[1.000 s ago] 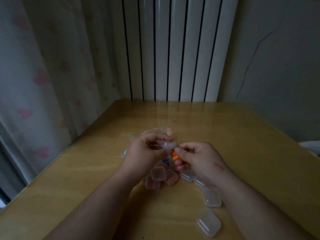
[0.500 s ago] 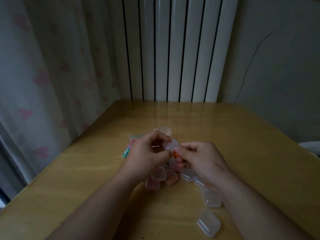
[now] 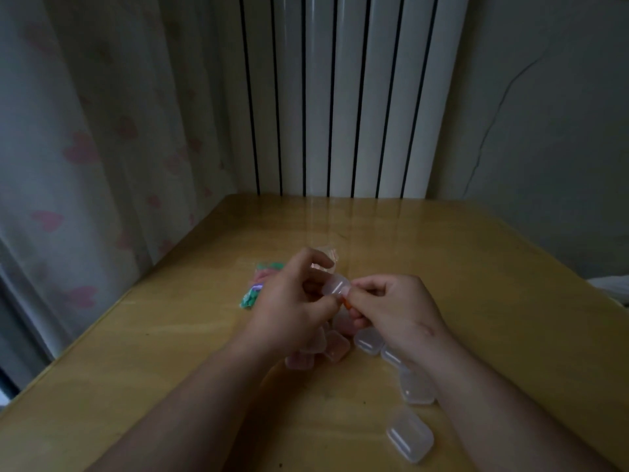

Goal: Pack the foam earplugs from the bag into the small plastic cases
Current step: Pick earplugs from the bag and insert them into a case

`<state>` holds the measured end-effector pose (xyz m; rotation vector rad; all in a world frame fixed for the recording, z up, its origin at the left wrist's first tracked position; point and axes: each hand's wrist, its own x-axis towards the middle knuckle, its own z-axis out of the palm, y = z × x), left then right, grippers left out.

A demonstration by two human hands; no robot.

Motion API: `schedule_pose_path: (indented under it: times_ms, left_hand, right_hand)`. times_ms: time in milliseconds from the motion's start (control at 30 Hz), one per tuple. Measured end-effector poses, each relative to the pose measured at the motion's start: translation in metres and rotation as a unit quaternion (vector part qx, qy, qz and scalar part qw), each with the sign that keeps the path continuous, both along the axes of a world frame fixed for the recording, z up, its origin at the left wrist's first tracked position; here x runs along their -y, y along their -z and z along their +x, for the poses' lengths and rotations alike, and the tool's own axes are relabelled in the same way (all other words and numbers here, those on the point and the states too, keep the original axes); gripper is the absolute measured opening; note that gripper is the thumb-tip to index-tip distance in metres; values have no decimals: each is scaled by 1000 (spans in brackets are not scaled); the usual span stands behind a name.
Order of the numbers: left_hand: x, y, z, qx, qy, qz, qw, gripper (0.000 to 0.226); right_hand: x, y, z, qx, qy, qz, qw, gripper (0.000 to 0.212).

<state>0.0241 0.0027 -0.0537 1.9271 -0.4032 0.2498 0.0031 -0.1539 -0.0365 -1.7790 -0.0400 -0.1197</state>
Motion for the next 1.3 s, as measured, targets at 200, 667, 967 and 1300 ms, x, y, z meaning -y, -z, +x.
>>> schedule_pose_path:
  times_ms: [200, 667, 967, 1300]
  left_hand:
    - [-2, -5, 0, -7, 10, -54, 998, 26]
    - [-2, -5, -2, 20, -24, -9, 999, 21]
    - [-2, -8, -5, 28, -38, 19, 999, 19]
    - [-1, -19, -8, -50, -33, -192, 980, 23]
  right_hand:
    - [3, 2, 4, -1, -13, 9, 1000, 8]
    - [5, 10, 9, -60, -42, 98, 992, 11]
    - [2, 9, 8, -84, -61, 128, 986, 13]
    - [3, 8, 8, -49, -17, 61, 997, 9]
